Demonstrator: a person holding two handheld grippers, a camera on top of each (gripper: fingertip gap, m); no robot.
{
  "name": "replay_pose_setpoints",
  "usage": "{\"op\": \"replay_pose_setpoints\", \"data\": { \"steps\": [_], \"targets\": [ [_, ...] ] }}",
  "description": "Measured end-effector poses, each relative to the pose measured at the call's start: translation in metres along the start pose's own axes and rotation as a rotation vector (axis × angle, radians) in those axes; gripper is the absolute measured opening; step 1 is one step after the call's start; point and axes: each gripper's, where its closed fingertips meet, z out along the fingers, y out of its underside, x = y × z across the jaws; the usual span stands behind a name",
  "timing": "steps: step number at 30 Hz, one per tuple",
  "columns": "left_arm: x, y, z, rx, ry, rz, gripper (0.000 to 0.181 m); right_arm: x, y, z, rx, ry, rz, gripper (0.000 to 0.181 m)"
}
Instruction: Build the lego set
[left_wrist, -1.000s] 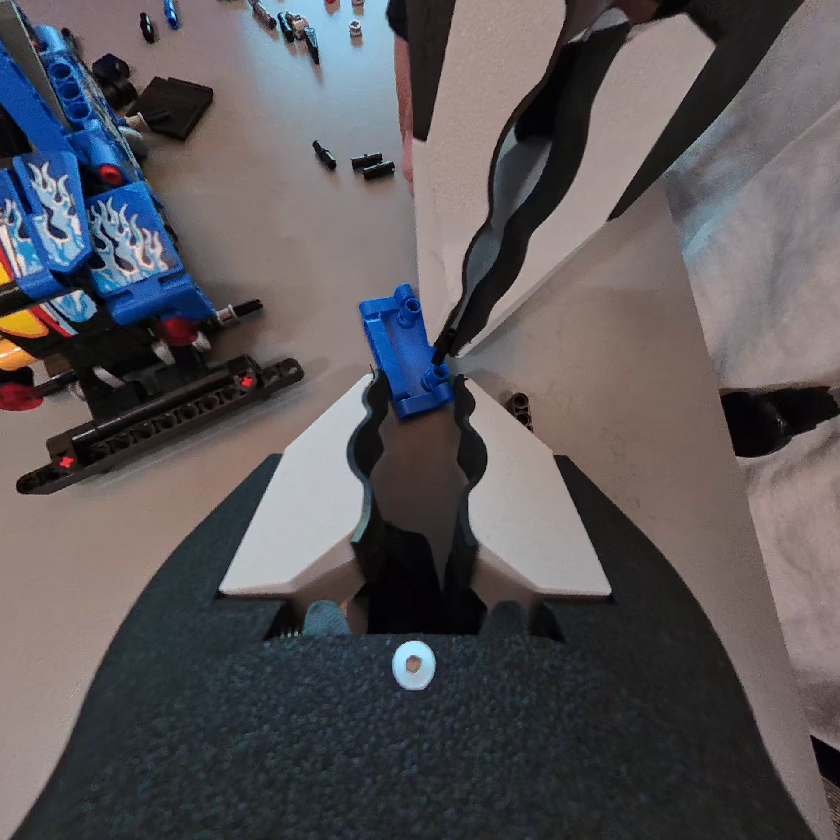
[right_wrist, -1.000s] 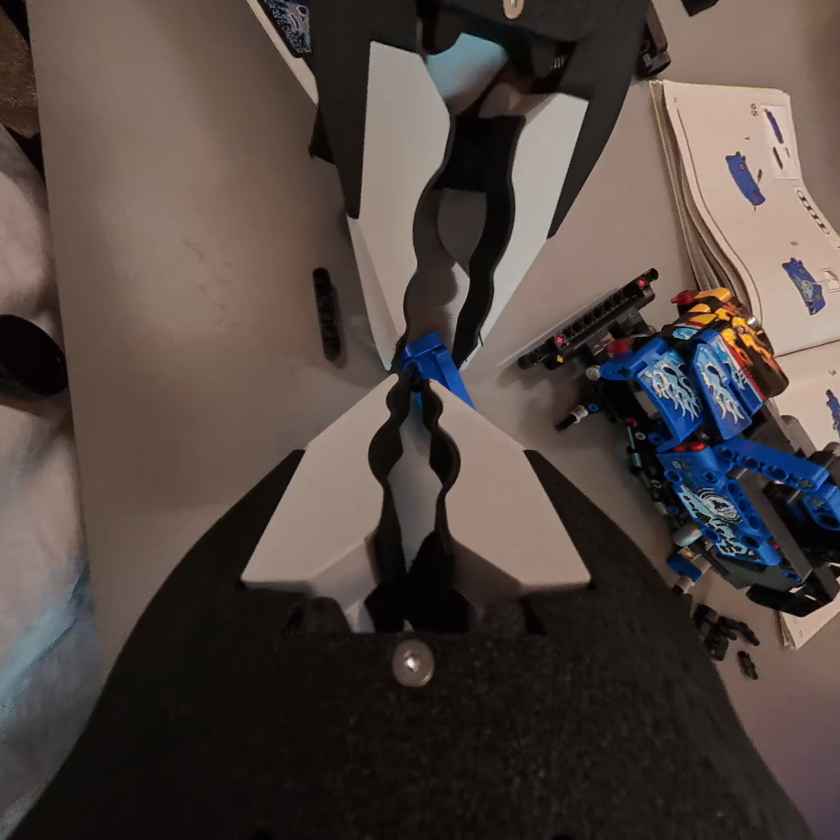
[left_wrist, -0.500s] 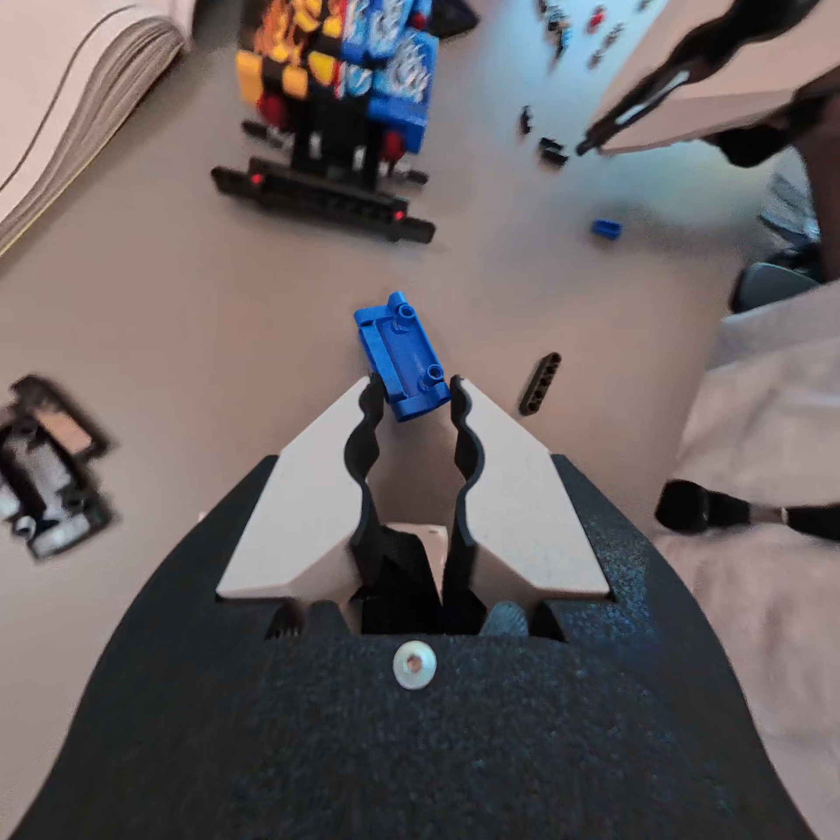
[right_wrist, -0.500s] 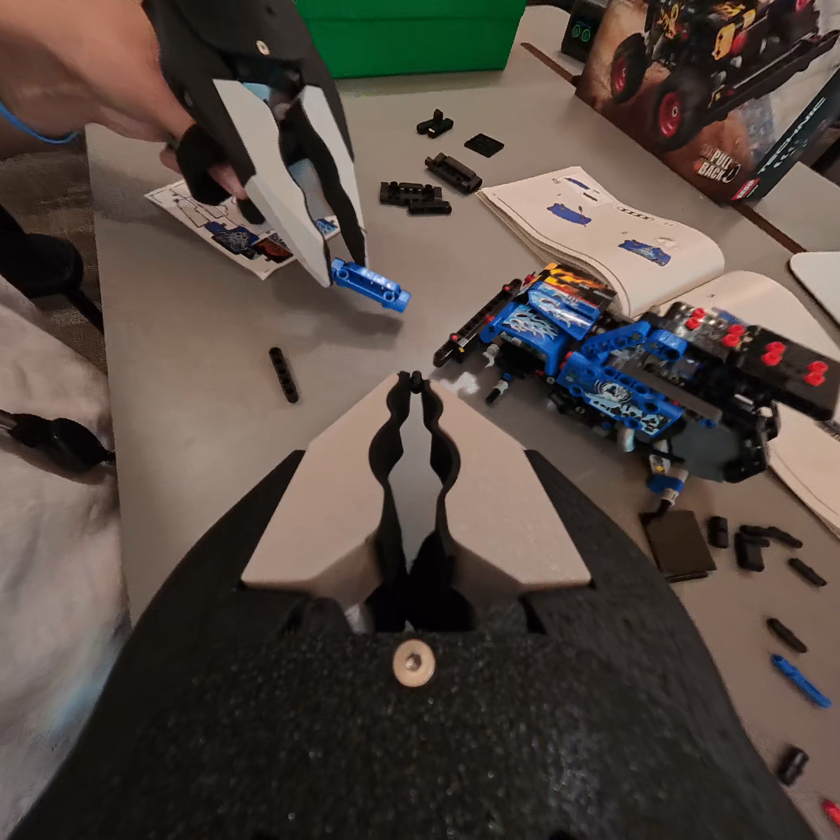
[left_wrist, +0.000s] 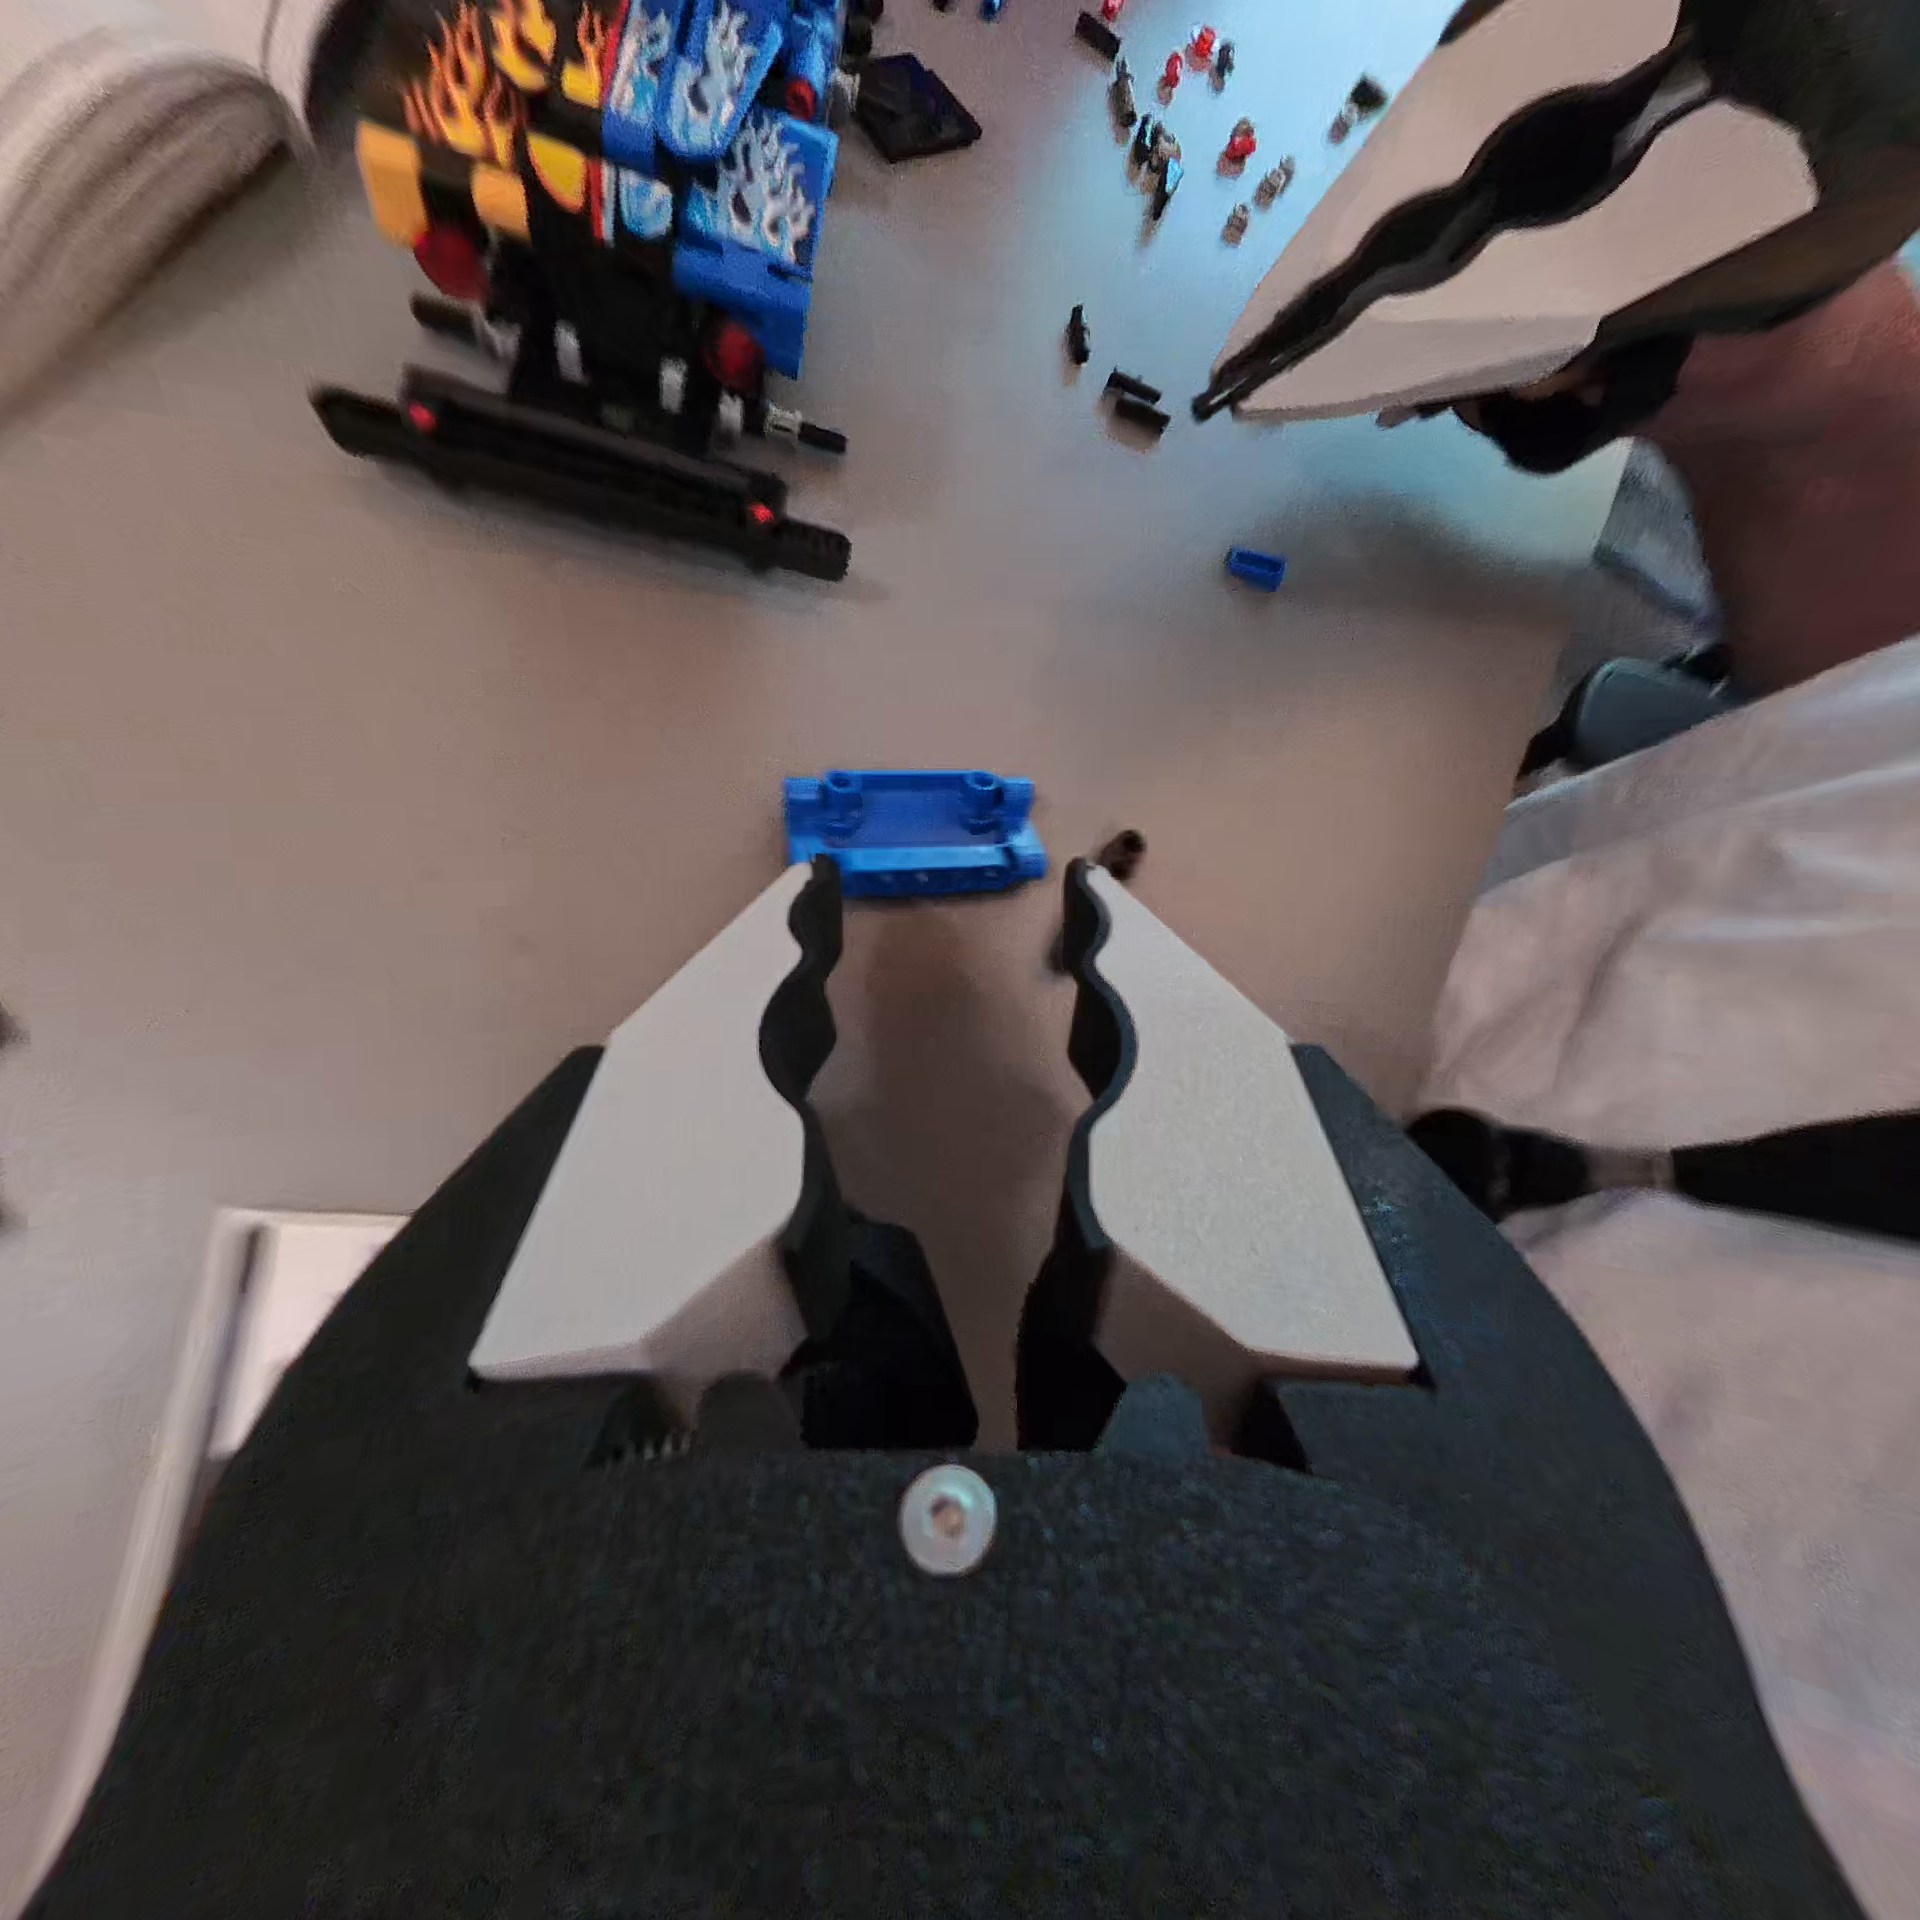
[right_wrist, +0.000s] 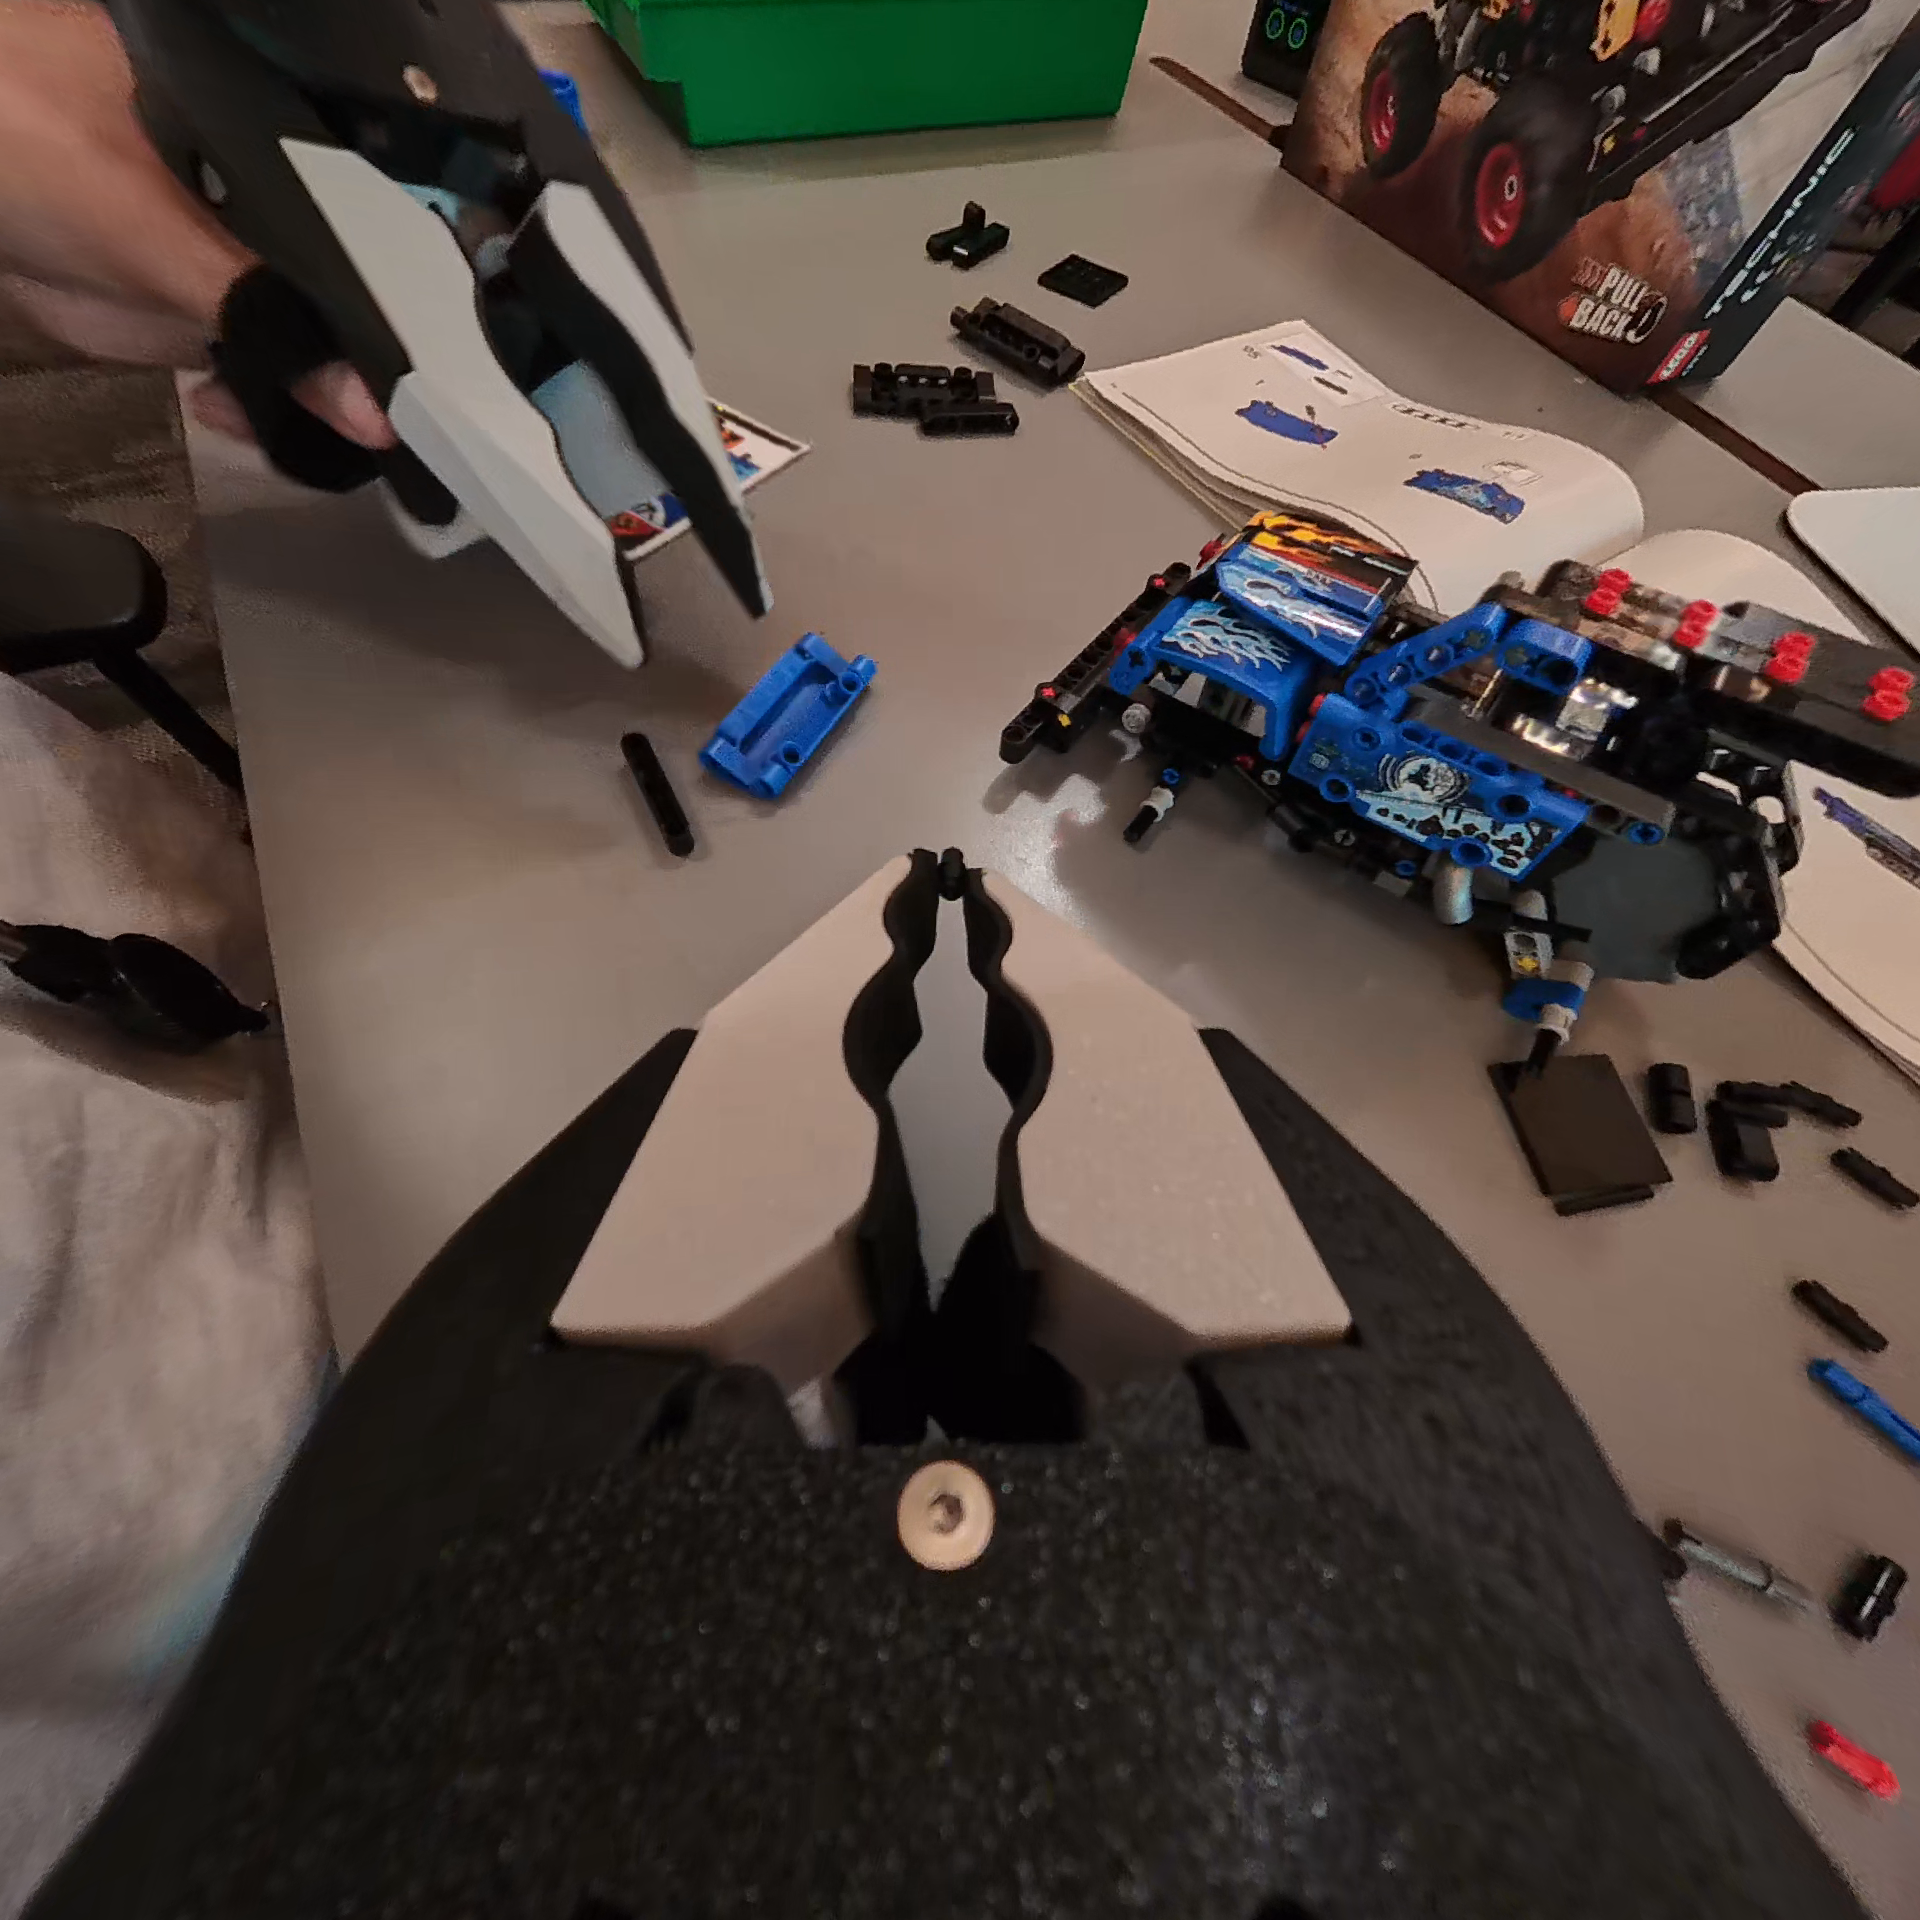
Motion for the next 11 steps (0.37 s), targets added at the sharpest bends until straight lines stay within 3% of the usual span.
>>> {"op": "replay_pose_setpoints", "data": {
  "steps": [1, 11],
  "targets": [
    [-0.010, -0.003, -0.003, -0.017, -0.005, 0.074, 0.040, 0.000, 0.001, -0.001, 0.005, -0.002, 0.009, 0.004],
    [-0.036, -0.016, 0.023, -0.194, 0.373, 0.467, 0.031, 0.001, 0.007, -0.007, 0.004, 0.006, 0.029, 0.004]
  ]
}}
